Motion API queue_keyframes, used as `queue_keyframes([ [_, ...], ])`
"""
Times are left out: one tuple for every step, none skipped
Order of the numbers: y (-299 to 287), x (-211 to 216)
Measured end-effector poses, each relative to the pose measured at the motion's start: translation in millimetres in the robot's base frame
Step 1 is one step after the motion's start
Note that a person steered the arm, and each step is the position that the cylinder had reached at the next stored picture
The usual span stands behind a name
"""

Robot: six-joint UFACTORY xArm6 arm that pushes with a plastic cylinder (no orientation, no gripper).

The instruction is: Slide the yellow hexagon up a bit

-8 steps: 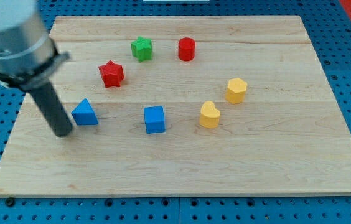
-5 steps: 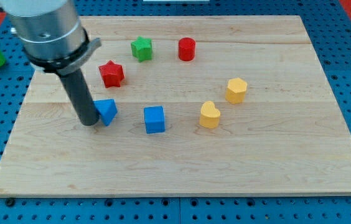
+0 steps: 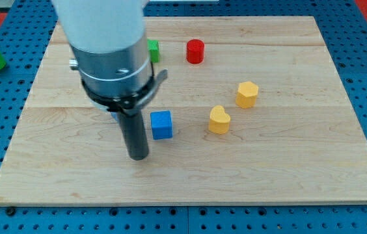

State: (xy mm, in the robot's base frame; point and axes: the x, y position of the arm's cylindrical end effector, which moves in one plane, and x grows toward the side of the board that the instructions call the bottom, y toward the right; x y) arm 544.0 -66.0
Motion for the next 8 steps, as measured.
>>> queue_keyframes([
  [16, 3],
  [18, 3],
  [18, 3],
  [23, 3],
  [29, 3],
  [47, 5],
  [103, 3],
  [162, -7],
])
